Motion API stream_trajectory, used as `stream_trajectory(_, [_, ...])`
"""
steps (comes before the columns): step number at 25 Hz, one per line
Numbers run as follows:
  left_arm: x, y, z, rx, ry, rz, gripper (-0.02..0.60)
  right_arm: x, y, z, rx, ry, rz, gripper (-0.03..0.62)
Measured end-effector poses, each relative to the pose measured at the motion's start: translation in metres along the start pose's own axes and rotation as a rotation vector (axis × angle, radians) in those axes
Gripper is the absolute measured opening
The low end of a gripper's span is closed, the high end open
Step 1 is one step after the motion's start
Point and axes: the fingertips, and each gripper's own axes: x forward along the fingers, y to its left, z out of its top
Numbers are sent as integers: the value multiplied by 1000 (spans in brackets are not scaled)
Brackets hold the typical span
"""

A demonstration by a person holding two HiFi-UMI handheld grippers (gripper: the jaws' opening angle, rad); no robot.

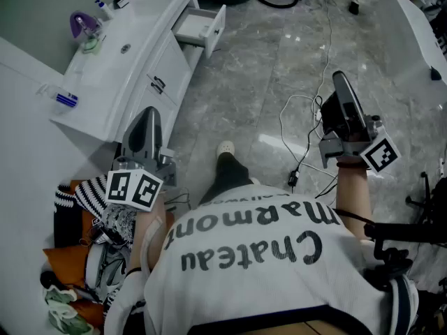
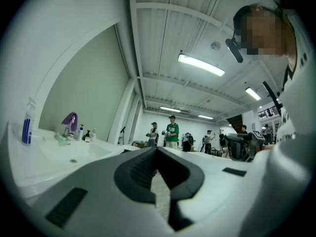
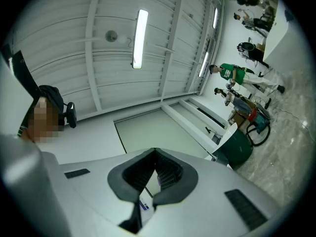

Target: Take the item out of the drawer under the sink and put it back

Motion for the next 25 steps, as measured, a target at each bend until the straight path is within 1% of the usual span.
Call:
stream_trajectory(5, [0, 2, 2, 8, -9, 15, 9, 1, -2, -1, 0, 4, 7, 11])
stream_trajectory(10, [-2, 4, 2, 0, -23, 28, 9, 2, -2, -2, 1, 5, 15, 11])
stream_trajectory(12, [-5, 1, 7, 8, -56, 9, 9, 2, -2, 1, 14, -12, 24, 11])
stream_trajectory(15, [-5, -4, 15, 38, -111, -35, 9, 4, -10, 8, 60, -57, 32, 11])
stream_trajectory(17, [2, -5, 13, 79, -101, -57, 9, 7, -19, 8, 84, -66, 28, 11])
stream_trajectory(19, [13, -6, 6, 114, -69, -63, 9, 8, -26, 5, 78, -50, 17, 11])
stream_trajectory(20, [18, -5, 1, 114, -59, -62, 9, 6, -30, 2, 65, -38, 7, 11])
stream_trajectory(22, [31, -2, -5, 80, -58, -55, 9, 8, -40, 1, 29, -10, -17, 11])
stream_trajectory(24, [53, 7, -3, 55, -60, -39, 9, 21, -53, 8, 0, 10, -32, 11])
stream_trajectory(25, [66, 11, -2, 58, -55, -30, 9, 29, -59, 13, -8, 15, -36, 11])
